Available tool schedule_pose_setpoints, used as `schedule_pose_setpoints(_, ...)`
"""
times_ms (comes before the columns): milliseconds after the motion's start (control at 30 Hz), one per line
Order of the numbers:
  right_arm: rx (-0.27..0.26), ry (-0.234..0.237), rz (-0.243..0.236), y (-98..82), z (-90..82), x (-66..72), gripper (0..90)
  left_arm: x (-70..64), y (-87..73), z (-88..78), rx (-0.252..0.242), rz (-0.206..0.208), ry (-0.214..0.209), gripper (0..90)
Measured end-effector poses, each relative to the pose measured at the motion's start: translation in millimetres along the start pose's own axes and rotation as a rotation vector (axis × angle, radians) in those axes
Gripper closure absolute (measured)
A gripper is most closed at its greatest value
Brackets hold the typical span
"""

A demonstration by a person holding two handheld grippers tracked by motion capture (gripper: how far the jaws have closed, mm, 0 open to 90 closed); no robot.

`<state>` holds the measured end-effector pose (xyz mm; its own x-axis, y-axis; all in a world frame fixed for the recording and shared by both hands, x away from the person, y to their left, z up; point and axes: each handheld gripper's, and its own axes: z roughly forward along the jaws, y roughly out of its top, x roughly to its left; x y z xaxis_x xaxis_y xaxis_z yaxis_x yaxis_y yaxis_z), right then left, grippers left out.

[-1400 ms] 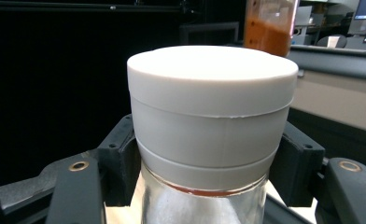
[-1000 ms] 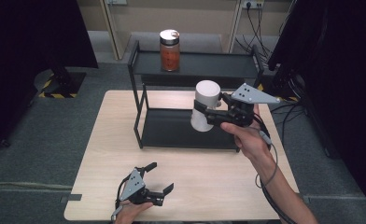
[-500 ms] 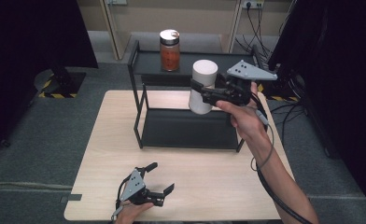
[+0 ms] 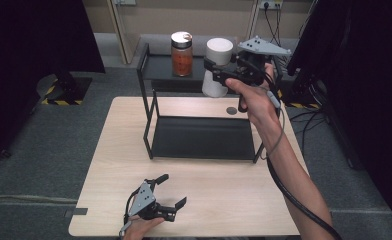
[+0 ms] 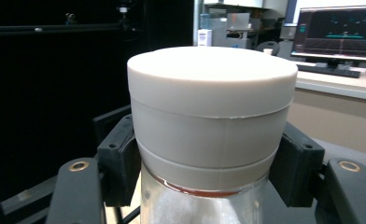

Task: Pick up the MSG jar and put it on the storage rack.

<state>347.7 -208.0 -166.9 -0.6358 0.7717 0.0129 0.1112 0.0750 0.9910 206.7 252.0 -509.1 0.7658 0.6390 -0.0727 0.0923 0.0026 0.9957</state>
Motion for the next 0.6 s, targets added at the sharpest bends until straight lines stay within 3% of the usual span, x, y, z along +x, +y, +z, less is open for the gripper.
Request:
schedule_pose_setpoints(200,-0.005,-0.051,0.028,8.1,13.2,0.5,35.3,0.3,0.6,-0.9,-0.003,0.003,0.001,1.8)
schedule_pose_setpoints(600,0.005,-0.184,0.039,15.3,45.7,0.4,35.3,-0.3,0.7,-2.2,-0.014,0.009,0.002,1.8)
